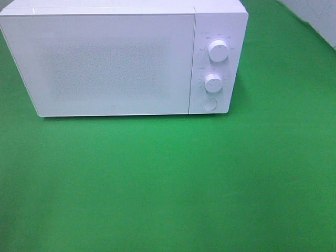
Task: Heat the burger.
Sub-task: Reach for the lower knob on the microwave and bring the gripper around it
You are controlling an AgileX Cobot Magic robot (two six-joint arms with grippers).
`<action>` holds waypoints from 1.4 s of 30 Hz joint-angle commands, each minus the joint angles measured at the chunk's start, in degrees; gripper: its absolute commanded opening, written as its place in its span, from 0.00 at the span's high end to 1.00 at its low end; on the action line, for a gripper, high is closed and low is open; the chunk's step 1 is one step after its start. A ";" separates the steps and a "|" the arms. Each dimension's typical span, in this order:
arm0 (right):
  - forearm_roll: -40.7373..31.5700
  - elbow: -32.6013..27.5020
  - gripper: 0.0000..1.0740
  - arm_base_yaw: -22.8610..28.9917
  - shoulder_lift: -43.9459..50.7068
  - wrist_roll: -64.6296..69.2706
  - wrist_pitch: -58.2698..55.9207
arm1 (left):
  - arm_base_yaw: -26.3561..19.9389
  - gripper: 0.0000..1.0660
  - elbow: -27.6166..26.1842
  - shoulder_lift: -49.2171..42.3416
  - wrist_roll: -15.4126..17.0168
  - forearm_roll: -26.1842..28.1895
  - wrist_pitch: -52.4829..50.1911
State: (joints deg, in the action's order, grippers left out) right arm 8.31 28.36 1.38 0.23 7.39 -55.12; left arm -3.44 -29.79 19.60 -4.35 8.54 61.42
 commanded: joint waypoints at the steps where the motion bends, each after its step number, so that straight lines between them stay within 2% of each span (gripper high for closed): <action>1: 0.29 -0.06 0.31 -0.23 1.60 0.17 0.11 | -0.29 0.08 0.29 -3.15 0.57 -0.52 -0.17; 4: 0.29 -0.06 0.31 -0.23 1.60 0.17 0.11 | -0.29 0.08 0.29 -4.58 0.57 -0.52 -0.17; 17: 0.29 -0.06 0.31 -0.23 1.60 0.17 0.11 | -0.29 0.08 0.29 -21.26 0.57 -1.95 -0.17; 42: 0.29 -0.06 0.31 -0.23 1.55 0.17 0.11 | -0.29 0.08 0.29 -21.20 0.57 -2.01 -0.17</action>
State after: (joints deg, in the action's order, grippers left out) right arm 8.31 28.36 1.38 0.23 7.39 -55.12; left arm -3.44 -29.68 -0.29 -4.07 6.42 61.42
